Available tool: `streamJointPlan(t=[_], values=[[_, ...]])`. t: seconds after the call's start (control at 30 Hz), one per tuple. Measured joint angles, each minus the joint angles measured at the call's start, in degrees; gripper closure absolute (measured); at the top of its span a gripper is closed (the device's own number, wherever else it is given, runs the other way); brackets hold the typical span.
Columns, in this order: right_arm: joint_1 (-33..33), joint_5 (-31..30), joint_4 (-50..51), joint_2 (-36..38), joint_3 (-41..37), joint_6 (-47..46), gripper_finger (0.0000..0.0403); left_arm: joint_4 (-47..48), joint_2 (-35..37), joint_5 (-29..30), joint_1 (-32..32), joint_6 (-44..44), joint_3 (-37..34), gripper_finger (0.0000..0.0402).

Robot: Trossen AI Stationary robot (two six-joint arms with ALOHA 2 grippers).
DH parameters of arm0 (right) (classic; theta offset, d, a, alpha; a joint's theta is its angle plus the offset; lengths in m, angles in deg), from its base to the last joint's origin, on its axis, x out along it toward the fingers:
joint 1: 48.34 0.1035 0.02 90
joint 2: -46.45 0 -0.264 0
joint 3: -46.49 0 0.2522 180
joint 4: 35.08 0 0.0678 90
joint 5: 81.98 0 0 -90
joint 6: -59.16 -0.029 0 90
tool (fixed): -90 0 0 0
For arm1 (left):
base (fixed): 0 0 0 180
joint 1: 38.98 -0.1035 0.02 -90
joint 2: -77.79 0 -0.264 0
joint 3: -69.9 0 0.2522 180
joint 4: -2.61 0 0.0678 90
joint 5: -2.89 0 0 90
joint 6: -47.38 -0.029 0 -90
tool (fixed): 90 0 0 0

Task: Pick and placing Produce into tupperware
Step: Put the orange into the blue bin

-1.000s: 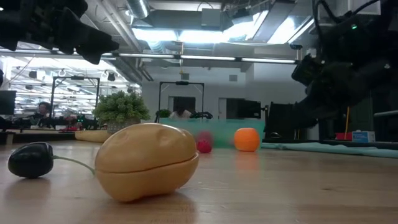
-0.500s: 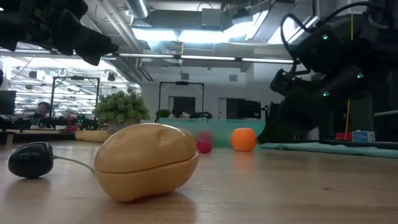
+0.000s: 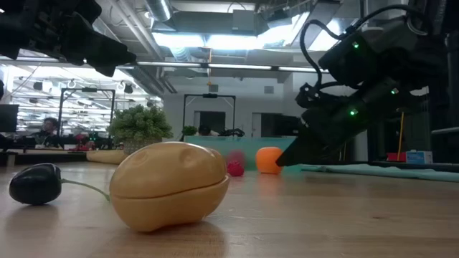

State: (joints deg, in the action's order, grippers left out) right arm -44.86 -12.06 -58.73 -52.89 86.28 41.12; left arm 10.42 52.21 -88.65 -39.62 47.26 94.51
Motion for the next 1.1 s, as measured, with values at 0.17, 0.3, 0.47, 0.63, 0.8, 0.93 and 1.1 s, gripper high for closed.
streamJointPlan(t=[0.17, 0.3, 0.47, 0.63, 0.8, 0.93, 1.1], values=[[0.0, -1.1, -0.1, -2.1, 2.8, 0.2, 0.0089, 0.2, 0.0, 0.0, 0.0, 0.0, 0.0, 0.0264], [0.0, -3.4, 0.0, -4.1, 4.5, 0.3, 0.0089, 0.4, 0.0, 0.0, 0.0, 0.0, 0.0, 0.0264], [-0.1, -3.4, 0.1, -7.4, 6.8, 0.3, 0.0089, 0.6, 0.0, 0.0, 0.0, 0.0, 0.0, 0.0264], [-0.1, -3.6, -0.1, -10.5, 9.7, 0.3, 0.0088, 0.9, 0.0, 0.0, 0.0, 0.0, 0.0, 0.0264], [-0.4, -3.3, 0.0, -11.9, 12.0, 0.3, 0.0088, 1.0, 0.0, 0.0, 0.0, 0.0, 0.0, 0.0264], [-0.9, -3.3, 0.0, -11.9, 12.7, 0.4, 0.0088, 1.1, 0.0, 0.0, 0.0, 0.0, 0.0, 0.0264], [-1.1, -3.3, 0.2, -11.9, 12.7, 0.3, 0.0088, 1.5, 0.0, 0.0, 0.0, 0.0, 0.0, 0.0264]])
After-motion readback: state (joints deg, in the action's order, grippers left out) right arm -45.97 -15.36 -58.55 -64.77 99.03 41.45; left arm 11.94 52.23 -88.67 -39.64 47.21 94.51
